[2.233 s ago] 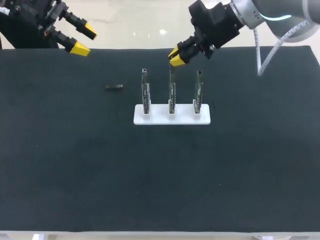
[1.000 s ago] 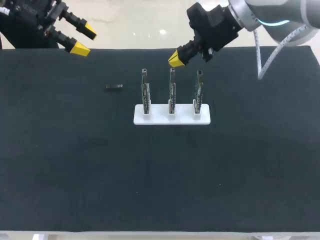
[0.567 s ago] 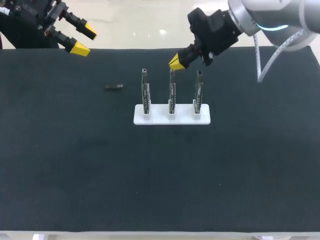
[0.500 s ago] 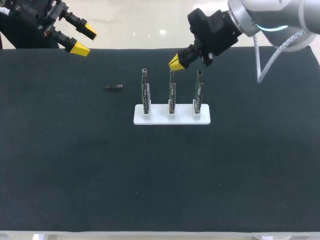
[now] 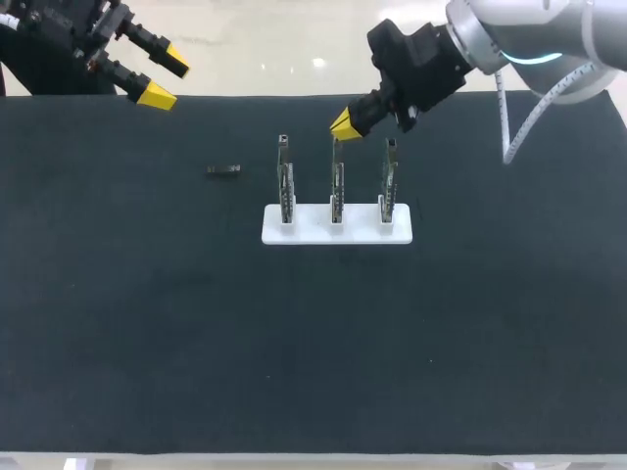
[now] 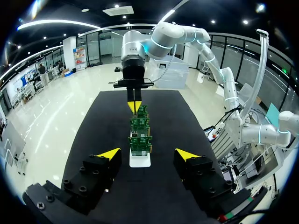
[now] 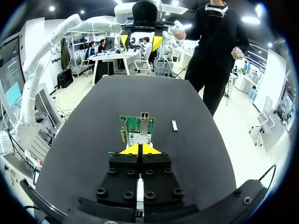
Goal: Pick up the optical module with the left hand, and insert it into the network port with the right hand.
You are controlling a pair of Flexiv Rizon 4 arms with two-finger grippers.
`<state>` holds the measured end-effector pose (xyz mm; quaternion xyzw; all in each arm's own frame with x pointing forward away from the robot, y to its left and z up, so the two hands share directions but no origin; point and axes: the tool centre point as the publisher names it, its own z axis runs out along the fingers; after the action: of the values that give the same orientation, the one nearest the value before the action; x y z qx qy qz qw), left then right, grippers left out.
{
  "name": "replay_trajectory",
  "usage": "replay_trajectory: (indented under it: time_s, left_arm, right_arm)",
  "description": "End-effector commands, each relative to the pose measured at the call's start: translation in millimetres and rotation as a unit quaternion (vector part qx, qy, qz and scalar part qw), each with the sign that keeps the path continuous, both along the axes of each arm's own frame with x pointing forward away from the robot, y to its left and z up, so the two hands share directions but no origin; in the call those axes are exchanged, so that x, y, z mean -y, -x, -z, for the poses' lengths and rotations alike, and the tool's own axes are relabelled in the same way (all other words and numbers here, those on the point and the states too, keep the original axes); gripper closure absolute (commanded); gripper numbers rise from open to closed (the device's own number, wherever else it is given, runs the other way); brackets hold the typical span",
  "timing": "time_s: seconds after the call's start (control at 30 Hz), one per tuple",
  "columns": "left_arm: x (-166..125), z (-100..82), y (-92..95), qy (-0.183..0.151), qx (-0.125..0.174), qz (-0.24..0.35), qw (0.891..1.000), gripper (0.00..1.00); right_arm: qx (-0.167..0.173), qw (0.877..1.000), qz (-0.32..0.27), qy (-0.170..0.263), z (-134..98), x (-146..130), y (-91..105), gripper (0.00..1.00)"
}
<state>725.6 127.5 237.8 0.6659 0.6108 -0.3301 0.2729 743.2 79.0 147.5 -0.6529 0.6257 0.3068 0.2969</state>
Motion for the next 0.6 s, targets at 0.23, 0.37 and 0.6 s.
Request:
replay_trajectory:
  time_s: [0.23,0.37,0.6]
  left_arm:
    - [0,-0.2,-0.4,-0.002,-0.001,0.000,1.000,0.00]
    - [0,-0.2,-0.4,-0.002,-0.001,0.000,1.000,0.00]
    - [0,-0.2,-0.4,-0.002,-0.001,0.000,1.000,0.00]
  right_arm:
    - [-0.007,1.000,-0.005,0.014,-23,7,2.6,1.00]
    - [-0.012,1.000,-0.005,0.021,-33,15,5.2,1.00]
    - [-0.013,0.999,0.006,0.036,-44,36,12.0,1.00]
